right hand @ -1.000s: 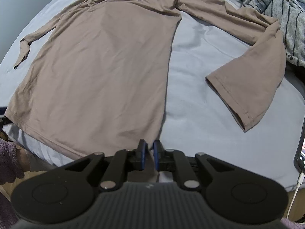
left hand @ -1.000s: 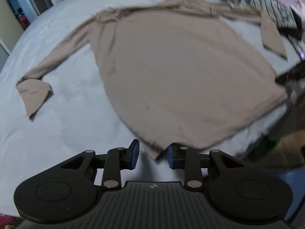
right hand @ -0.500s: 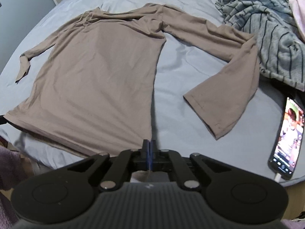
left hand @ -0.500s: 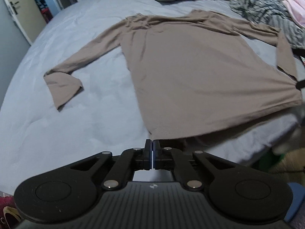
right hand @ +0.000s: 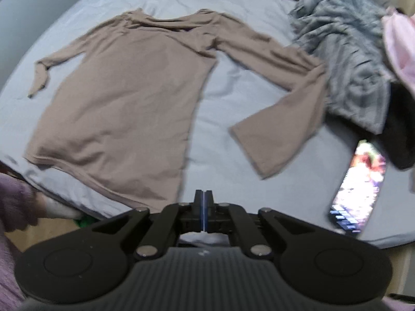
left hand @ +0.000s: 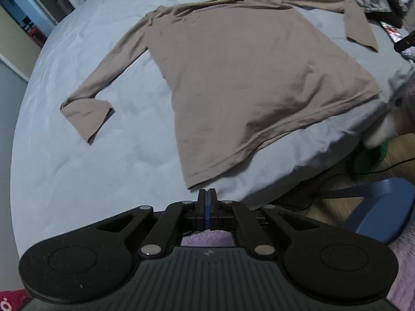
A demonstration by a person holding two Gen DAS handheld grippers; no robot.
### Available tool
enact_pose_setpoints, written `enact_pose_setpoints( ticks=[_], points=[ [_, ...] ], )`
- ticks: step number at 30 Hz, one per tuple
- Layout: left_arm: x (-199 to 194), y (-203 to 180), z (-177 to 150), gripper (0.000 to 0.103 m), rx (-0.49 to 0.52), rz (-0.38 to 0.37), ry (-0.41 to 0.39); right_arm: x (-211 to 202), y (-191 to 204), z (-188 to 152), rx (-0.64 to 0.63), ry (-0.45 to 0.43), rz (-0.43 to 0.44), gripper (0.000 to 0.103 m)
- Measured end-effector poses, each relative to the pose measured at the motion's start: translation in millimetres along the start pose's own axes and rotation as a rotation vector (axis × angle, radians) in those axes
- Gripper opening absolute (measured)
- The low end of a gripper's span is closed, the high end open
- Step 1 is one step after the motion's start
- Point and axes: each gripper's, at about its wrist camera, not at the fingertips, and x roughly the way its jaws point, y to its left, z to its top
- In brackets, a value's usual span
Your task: Fold clothes
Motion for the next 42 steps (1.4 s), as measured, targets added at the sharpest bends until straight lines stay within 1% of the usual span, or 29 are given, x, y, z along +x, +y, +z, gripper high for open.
enact_pose_setpoints(
  ticks=[1,4,5,7,8,9,10,11,12,13,15,18,20,22,25,26,27,28,29,30,31,34,37,40,42],
  points=[
    [0,4,2,0.0,-0.028,-0.012,-0.014,3,2,0,0.004,-0.006,0.012,0.007],
    [1,28,10,0.001,-0.186,-0.101,-0.07,14,10,1,0.018,-0.007,0.037,0.009],
    [5,38,12,0.003,-0.243,-0.127,-0.078,18,12,2,0.027,-0.005,0.049,0.012],
    [13,58,18,0.014,-0.351,-0.173,-0.091,28,15,4,0.049,0.005,0.07,0.014],
    [20,65,22,0.016,-0.394,-0.182,-0.092,32,16,4,0.059,0.011,0.077,0.023],
    [28,73,25,0.023,-0.435,-0.187,-0.088,37,17,5,0.066,0.016,0.081,0.031],
    [38,79,28,0.029,-0.465,-0.183,-0.075,42,18,6,0.07,0.019,0.083,0.043],
    [49,84,30,0.032,-0.478,-0.176,-0.059,46,19,7,0.07,0.022,0.082,0.043],
    [59,88,31,0.041,-0.49,-0.169,-0.04,51,20,8,0.069,0.029,0.081,0.043],
    [71,91,31,0.046,-0.498,-0.165,-0.017,55,20,8,0.07,0.037,0.082,0.043],
    [92,96,28,0.045,-0.523,-0.167,0.053,63,16,8,0.089,0.057,0.087,0.043],
    [110,95,18,0.044,-0.551,-0.222,0.137,74,8,5,0.136,0.084,0.099,0.043],
    [119,90,13,0.044,-0.549,-0.249,0.171,82,4,2,0.171,0.104,0.117,0.043],
    [125,84,10,0.044,-0.533,-0.246,0.186,91,2,-1,0.196,0.132,0.129,0.042],
    [127,82,10,0.044,-0.525,-0.235,0.183,98,6,-4,0.185,0.145,0.116,0.042],
    [127,83,10,0.042,-0.529,-0.235,0.182,98,8,-3,0.174,0.146,0.115,0.03],
    [126,83,9,0.035,-0.53,-0.235,0.178,97,10,-4,0.166,0.146,0.118,0.022],
    [125,83,9,0.024,-0.525,-0.236,0.169,96,12,-5,0.162,0.146,0.122,0.01],
    [123,83,8,0.018,-0.521,-0.237,0.16,95,13,-5,0.157,0.146,0.126,0.006],
    [122,83,7,0.006,-0.518,-0.242,0.151,94,15,-6,0.149,0.141,0.124,0.005],
    [120,83,6,0.002,-0.522,-0.252,0.143,91,16,-7,0.141,0.132,0.119,0.004],
    [108,89,3,0.002,-0.553,-0.278,0.111,76,10,-6,0.141,0.102,0.116,0.003],
    [82,96,6,0.002,-0.578,-0.321,0.057,50,5,0,0.143,0.07,0.114,0.003],
    [52,97,9,0.002,-0.544,-0.34,0.015,23,1,7,0.111,0.05,0.106,0.002],
    [38,95,8,0.001,-0.512,-0.346,0.009,15,2,10,0.086,0.061,0.098,0.002]
  ],
)
